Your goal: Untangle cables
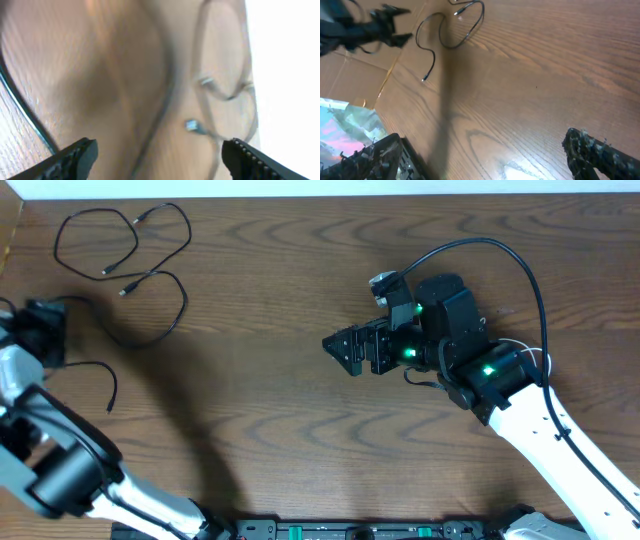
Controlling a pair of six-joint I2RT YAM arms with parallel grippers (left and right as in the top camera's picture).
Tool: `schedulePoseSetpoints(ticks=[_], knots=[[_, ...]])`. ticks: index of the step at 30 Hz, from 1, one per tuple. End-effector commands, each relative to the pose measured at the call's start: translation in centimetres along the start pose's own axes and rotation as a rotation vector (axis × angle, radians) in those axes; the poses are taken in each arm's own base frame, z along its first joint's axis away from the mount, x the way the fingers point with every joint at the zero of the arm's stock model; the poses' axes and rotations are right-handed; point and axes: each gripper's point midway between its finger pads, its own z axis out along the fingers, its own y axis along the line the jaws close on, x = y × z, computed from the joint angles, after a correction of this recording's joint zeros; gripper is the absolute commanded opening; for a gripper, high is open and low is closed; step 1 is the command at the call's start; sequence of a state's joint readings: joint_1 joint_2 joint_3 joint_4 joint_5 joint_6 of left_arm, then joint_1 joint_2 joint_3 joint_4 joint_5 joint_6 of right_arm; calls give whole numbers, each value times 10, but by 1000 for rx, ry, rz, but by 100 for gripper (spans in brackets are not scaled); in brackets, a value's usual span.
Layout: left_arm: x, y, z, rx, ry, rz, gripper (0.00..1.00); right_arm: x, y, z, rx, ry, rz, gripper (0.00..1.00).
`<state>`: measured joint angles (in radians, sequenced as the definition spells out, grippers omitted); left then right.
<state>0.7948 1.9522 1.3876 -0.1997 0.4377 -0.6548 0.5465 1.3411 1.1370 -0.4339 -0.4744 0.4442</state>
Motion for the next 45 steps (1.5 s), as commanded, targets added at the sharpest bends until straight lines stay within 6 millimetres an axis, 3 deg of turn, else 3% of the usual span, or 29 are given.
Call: schedulePoseSetpoints(ticks=[1,5,10,20,26,35,45], knots=[[-15,-46,-33,56,-105,110,86,-1,3,1,-9,-5,-4,99],[22,-83,-26,98,-57,352,86,-3,3,1,-10,-11,-7,99],[86,-106,2,64,20,616,86,4,1,1,-1,15,6,99],[193,-105,52,-77,129,856,86,10,-2,1,10,38,19,99],[201,-74,76,-235,101,921,86,15,-5,1,21,59,31,99],[215,-46,94,-286,169,942,53,14,-7,1,34,50,30,99],[212,-43,95,-311,144,848,15,12,-6,1,30,42,25,99]])
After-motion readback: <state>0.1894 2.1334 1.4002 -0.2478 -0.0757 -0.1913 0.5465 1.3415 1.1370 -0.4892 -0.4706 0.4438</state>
